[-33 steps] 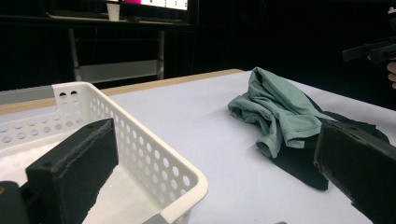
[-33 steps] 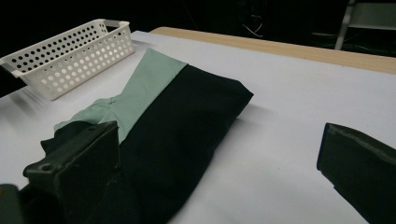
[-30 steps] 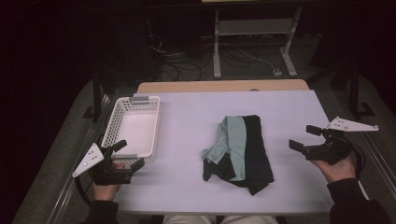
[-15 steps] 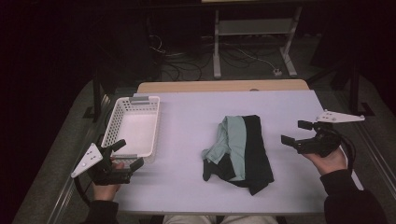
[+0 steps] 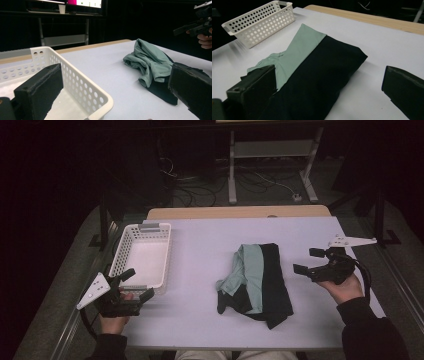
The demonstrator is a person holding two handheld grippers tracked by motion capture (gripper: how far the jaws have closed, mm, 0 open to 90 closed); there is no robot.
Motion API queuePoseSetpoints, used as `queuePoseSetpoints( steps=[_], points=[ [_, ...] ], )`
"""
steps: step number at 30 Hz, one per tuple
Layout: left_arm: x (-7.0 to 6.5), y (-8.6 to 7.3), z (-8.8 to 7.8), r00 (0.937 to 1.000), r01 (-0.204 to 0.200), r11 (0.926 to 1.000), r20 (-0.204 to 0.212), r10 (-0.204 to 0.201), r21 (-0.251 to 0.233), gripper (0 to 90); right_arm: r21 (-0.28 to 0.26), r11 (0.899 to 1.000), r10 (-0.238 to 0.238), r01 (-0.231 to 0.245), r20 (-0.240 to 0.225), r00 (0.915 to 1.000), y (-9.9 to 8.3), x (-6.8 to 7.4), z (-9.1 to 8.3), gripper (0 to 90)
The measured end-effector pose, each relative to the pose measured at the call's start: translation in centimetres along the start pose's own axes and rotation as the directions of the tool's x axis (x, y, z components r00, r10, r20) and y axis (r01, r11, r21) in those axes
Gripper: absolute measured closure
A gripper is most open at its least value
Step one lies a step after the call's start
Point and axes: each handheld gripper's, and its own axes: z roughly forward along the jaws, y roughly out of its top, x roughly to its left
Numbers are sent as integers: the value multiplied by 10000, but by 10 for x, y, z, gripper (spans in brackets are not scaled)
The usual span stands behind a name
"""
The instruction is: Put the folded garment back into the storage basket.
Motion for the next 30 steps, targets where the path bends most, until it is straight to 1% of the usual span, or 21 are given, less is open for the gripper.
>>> queuePoseSetpoints(
  steps=[6, 8, 13, 17, 30],
  points=[
    [1, 2, 2, 10000, 16, 9999, 84, -16, -99, 0, 70, 9999, 125, -124, -83, 9999, 0, -2, 6, 0],
    [1, 2, 3, 9999, 19, 9999, 114, -18, -110, 0, 75, 9996, 266, -265, -122, 9996, -1, -3, 8, 0],
    [2, 2, 7, 9998, 0, 9999, 194, 2, -102, 0, 216, 9989, 415, -411, -152, 9990, -2, -3, 16, 0],
    [2, 3, 9, 9997, -5, 9999, 252, 8, -111, 0, 295, 9986, 437, -433, -145, 9989, -2, -3, 23, 0],
    [3, 2, 10, 9996, 18, 9999, 269, -14, -143, 0, 582, 9944, 891, -885, -81, 9960, -11, -9, 41, 0]
  ],
)
